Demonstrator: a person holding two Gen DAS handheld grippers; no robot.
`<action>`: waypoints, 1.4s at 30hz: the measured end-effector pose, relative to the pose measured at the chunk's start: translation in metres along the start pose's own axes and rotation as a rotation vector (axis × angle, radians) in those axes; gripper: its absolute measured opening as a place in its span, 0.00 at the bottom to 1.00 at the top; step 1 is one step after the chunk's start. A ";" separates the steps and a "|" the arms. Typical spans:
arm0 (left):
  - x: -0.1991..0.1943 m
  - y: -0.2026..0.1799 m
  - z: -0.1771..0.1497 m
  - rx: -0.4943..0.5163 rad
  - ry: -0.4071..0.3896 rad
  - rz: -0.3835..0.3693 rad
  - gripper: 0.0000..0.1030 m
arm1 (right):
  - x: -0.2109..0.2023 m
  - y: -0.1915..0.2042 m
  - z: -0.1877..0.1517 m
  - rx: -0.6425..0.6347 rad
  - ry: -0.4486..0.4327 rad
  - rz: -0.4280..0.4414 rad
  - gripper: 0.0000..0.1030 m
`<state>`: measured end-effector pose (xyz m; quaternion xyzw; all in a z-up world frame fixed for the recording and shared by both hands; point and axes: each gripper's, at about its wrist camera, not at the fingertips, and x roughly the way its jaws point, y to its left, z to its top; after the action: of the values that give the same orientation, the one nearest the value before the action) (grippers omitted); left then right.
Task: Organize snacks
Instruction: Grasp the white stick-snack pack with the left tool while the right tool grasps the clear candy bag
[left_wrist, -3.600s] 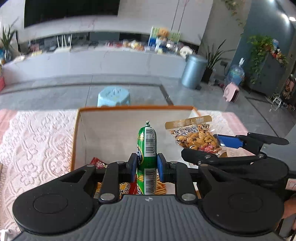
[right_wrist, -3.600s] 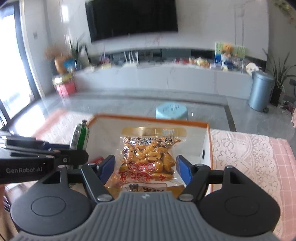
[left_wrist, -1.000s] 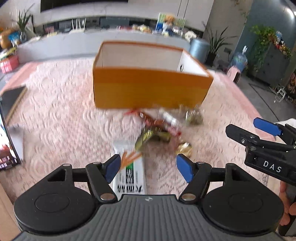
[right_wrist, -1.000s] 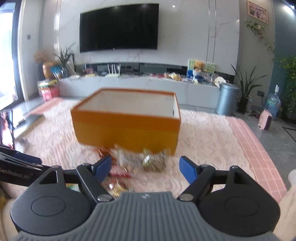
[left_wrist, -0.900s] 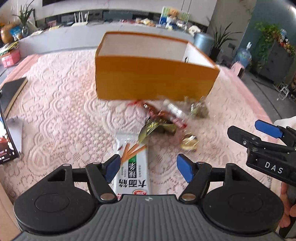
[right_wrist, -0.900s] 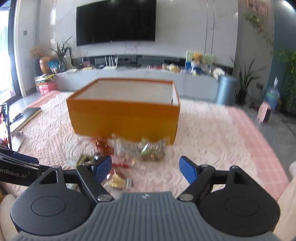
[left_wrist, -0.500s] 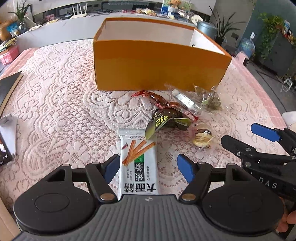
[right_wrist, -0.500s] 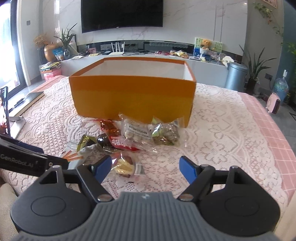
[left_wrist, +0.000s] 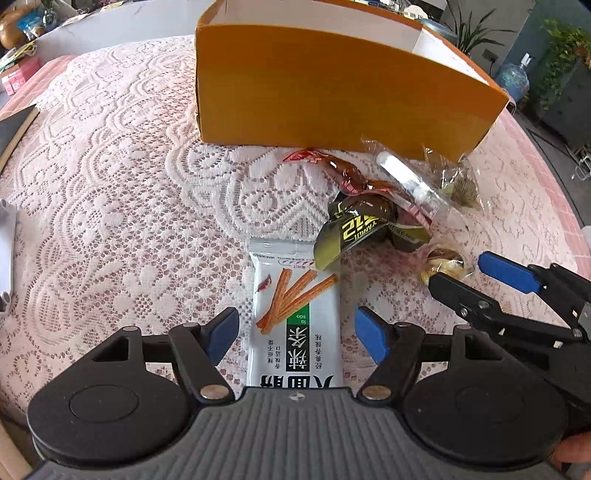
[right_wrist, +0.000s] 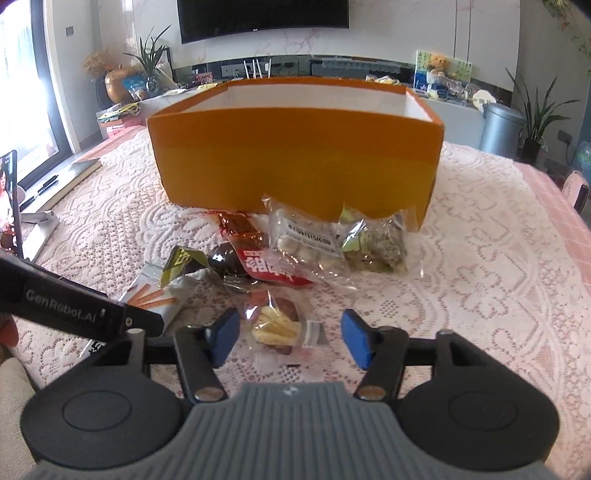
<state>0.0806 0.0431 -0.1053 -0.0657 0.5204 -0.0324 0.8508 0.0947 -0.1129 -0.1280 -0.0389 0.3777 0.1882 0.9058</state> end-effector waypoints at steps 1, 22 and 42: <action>0.002 -0.001 0.000 0.008 0.003 0.004 0.81 | 0.002 -0.001 0.000 0.008 0.002 0.011 0.54; 0.008 -0.015 -0.004 0.120 -0.023 0.055 0.57 | 0.014 -0.008 -0.003 0.070 0.010 0.084 0.48; -0.038 -0.032 -0.012 0.091 -0.041 -0.028 0.53 | -0.026 -0.017 -0.005 0.057 -0.002 0.024 0.41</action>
<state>0.0527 0.0156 -0.0730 -0.0350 0.5001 -0.0664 0.8627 0.0808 -0.1377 -0.1140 -0.0083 0.3823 0.1885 0.9046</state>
